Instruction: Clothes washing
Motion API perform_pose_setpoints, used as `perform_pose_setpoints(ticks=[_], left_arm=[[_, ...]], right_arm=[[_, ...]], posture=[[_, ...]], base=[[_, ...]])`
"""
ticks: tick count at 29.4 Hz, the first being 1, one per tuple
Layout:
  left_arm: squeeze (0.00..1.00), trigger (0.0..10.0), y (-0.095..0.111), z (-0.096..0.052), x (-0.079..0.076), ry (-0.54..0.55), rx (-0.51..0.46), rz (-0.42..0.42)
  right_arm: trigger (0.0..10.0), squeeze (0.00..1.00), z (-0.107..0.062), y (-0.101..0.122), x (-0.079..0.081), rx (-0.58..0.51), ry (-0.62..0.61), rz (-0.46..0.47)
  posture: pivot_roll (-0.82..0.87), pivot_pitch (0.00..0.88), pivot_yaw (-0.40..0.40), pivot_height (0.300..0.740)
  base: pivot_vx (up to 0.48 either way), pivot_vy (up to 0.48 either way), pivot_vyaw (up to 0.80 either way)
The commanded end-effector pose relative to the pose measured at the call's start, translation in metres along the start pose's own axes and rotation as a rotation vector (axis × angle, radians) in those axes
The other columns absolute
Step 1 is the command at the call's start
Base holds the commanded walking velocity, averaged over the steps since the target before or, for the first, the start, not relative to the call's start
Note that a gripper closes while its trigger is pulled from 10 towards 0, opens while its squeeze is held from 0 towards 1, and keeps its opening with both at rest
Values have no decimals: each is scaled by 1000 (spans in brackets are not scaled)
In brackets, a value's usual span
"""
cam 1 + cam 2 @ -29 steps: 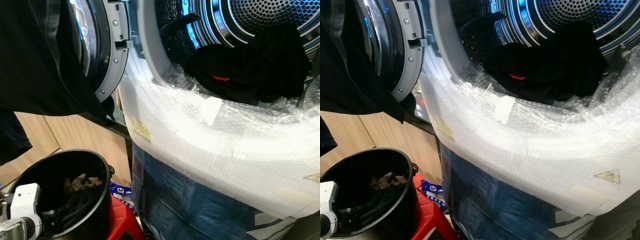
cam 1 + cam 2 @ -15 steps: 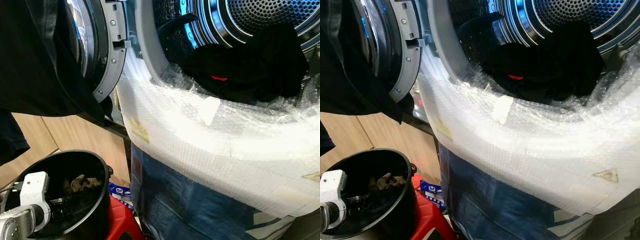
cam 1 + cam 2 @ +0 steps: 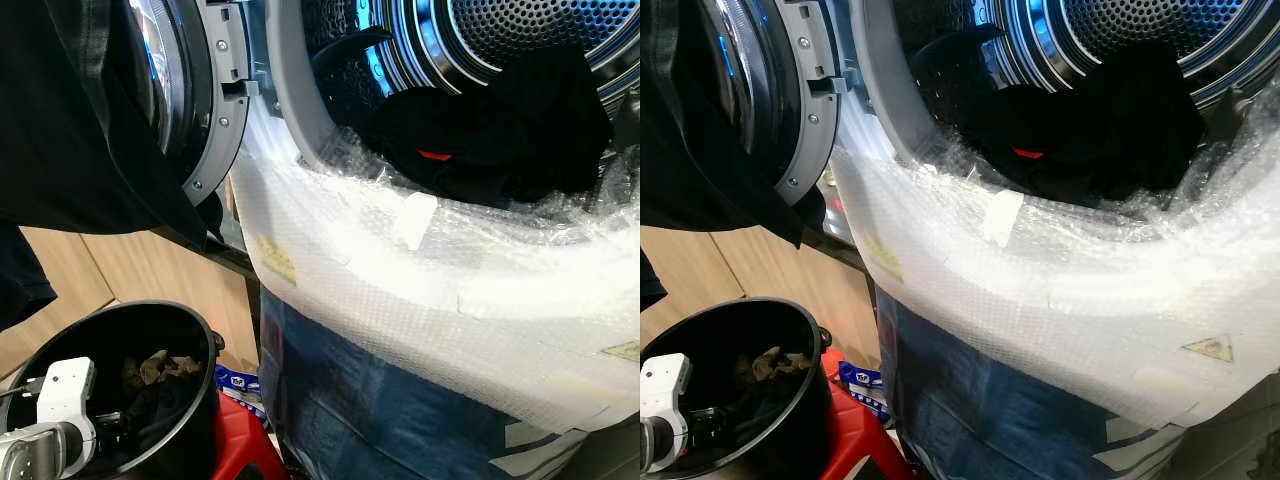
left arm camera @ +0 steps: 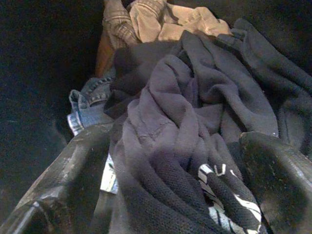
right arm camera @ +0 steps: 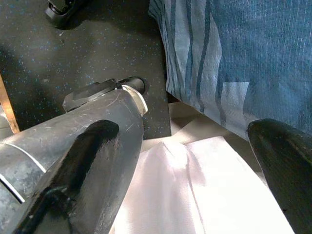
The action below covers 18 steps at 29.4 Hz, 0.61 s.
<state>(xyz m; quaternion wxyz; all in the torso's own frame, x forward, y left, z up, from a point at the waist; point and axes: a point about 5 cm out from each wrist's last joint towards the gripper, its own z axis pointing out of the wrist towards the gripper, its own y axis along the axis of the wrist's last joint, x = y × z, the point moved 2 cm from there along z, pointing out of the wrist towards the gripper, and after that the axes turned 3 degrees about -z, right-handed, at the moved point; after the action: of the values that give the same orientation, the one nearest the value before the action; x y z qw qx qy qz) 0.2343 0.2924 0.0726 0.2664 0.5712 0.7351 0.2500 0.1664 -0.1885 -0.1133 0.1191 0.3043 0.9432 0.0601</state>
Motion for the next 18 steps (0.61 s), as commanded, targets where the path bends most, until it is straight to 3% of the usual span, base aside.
perform_pose_setpoints(ticks=[1,3,4,6,16,17,18], left_arm=[[0,10000,-4,3,0,0,17,-31],[0,10000,-9,7,-6,-21,27,-148],[0,10000,-9,7,-6,-21,27,-148],[0,10000,-14,12,-15,-54,43,-234],[0,10000,-14,13,-17,-58,48,-231],[0,3882,-11,14,-17,-59,40,-234],[0,3882,-10,14,-17,-59,36,-234]], right_arm=[[10000,0,0,2,1,-6,7,-16],[10000,0,1,2,4,-2,19,-28],[10000,0,1,2,4,-2,19,-28],[10000,0,1,2,6,1,37,-77],[10000,0,0,11,1,-15,37,-103],[10000,0,-1,14,-3,-20,32,-104],[10000,0,-1,15,-5,-23,27,-106]], posture=[[210,0,38,740],[207,0,36,740],[207,0,36,740],[207,0,30,740],[213,0,34,740],[211,0,34,740],[211,0,34,740]], base=[[0,0,0],[0,0,0],[0,0,0],[0,0,0],[0,0,0],[0,0,0],[0,0,0]])
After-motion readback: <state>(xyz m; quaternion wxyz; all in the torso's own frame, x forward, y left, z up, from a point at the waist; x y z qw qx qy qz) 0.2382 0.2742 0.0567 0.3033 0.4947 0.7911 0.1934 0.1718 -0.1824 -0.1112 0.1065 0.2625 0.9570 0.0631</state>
